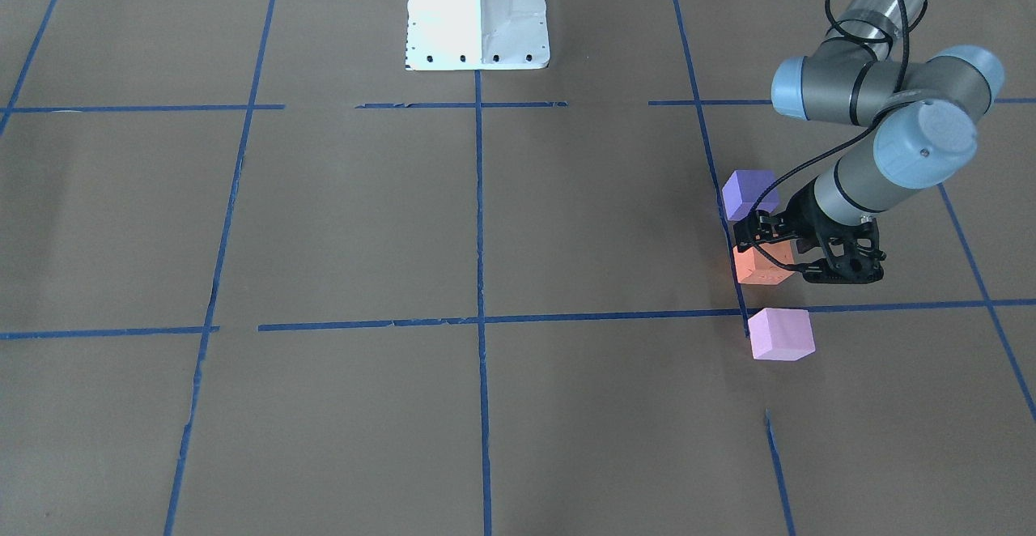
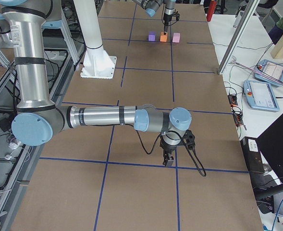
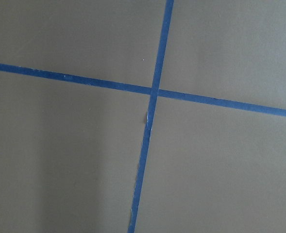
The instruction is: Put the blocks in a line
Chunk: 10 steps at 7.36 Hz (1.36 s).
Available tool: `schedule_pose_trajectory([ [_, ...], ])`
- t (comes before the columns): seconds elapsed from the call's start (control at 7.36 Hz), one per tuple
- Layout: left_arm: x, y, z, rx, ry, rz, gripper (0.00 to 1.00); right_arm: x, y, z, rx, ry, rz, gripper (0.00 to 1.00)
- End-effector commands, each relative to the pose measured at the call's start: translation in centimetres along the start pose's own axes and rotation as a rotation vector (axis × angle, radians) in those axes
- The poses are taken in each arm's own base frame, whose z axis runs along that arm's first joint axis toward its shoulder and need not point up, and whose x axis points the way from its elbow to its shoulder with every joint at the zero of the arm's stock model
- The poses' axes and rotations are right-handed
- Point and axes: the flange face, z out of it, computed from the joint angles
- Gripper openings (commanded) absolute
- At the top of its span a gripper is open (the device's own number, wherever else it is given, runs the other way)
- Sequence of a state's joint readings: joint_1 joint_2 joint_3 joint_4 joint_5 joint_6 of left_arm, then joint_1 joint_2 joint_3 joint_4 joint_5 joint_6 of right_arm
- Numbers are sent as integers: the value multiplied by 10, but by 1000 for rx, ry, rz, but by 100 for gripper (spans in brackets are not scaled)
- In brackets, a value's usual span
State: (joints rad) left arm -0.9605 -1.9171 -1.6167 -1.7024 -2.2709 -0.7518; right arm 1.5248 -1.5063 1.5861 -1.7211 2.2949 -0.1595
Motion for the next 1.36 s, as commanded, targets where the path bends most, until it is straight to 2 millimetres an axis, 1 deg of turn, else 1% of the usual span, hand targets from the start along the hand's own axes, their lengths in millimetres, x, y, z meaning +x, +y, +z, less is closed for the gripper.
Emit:
schedule_pose_trajectory([
  [0.0, -19, 8, -43, 52, 4, -18, 100, 0, 0, 0, 0, 0, 0, 100],
  [0.14, -51, 11, -75, 105, 10, -23, 100, 0, 0, 0, 0, 0, 0, 100],
  [0.27, -102, 9, -97, 138, -13, 38, 100, 0, 0, 0, 0, 0, 0, 100],
  [0.41, -152, 15, -98, 131, -45, 97, 100, 0, 0, 0, 0, 0, 0, 100],
  [0.54, -194, 22, -109, 144, -64, 112, 100, 0, 0, 0, 0, 0, 0, 100],
  [0.68, -243, 30, -130, 182, -65, 89, 100, 0, 0, 0, 0, 0, 0, 100],
  [0.82, -275, 31, -132, 178, -1, 116, 100, 0, 0, 0, 0, 0, 0, 100],
  [0.95, -302, 32, -130, 169, 10, 123, 100, 0, 0, 0, 0, 0, 0, 100],
  [1.09, -314, 33, -132, 184, 10, 122, 100, 0, 0, 0, 0, 0, 0, 100],
  [1.22, -329, 40, -128, 184, 11, 114, 100, 0, 0, 0, 0, 0, 0, 100],
])
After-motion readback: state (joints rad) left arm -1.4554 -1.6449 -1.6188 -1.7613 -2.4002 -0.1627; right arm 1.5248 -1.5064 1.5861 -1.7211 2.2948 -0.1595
